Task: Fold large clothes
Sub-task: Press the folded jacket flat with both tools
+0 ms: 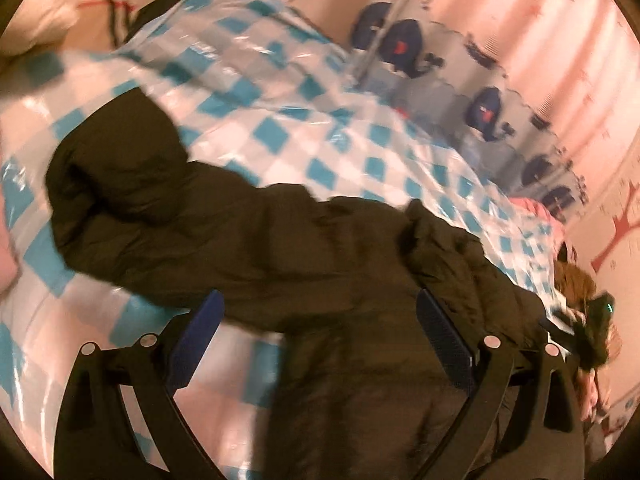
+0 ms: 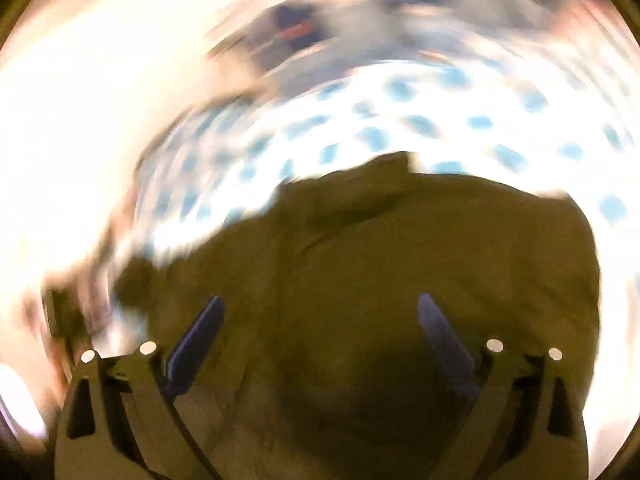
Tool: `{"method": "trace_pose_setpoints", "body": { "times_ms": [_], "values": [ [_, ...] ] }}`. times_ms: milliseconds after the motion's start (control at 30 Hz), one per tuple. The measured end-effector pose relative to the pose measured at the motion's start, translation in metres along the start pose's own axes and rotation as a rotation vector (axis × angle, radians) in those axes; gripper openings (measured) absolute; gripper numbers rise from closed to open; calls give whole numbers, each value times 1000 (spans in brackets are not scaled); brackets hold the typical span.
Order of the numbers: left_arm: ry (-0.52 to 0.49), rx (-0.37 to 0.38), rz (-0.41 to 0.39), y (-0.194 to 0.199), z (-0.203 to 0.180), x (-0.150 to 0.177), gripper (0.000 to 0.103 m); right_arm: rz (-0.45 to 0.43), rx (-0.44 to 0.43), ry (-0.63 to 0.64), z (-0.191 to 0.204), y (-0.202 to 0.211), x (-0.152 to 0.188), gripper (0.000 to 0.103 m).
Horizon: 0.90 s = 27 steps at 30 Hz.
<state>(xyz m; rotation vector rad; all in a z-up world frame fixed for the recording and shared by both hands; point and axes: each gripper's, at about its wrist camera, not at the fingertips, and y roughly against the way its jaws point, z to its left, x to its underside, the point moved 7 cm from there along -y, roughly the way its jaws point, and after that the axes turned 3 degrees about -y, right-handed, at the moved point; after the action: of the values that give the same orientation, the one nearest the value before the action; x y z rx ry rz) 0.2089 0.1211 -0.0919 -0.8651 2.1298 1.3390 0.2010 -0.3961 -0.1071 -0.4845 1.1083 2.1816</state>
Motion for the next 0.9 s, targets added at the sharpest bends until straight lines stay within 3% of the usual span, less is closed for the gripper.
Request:
{"method": "trace_pose_setpoints", "body": {
  "times_ms": [33, 67, 100, 167, 233, 333, 433, 500, 600, 733, 900],
  "values": [
    [-3, 8, 4, -4, -7, -1, 93, 4, 14, -50, -5, -6, -2, 94],
    [5, 18, 16, -13, -14, -3, 93, 15, 61, 2, 4, -14, -1, 94],
    [20, 30, 30, -21, -19, -6, 93, 44, 104, 161, 35, -30, 6, 94],
    [62, 127, 108, -60, -46, -17, 93, 92, 112, 353, 84, -53, 21, 94],
    [55, 185, 158, -97, -76, -25, 93, 87, 143, 407, 99, -60, 23, 94],
    [13, 212, 270, -145, -111, -25, 93, 48, 204, 324, 74, -51, 8, 94],
    [69, 201, 322, -174, -117, -20, 93, 28, 268, 164, 8, -35, -12, 94],
    [88, 178, 333, -186, -115, -16, 93, 37, 252, 39, -36, -28, -16, 94],
    [97, 132, 366, -204, -113, -9, 93, 21, 180, -86, -71, -16, -15, 94],
    [89, 64, 310, -202, -112, -11, 93, -48, 81, -114, -72, -2, -15, 94],
    [52, 142, 365, -224, -140, -6, 93, -12, 67, -123, -70, -18, -10, 94]
  ]
}}
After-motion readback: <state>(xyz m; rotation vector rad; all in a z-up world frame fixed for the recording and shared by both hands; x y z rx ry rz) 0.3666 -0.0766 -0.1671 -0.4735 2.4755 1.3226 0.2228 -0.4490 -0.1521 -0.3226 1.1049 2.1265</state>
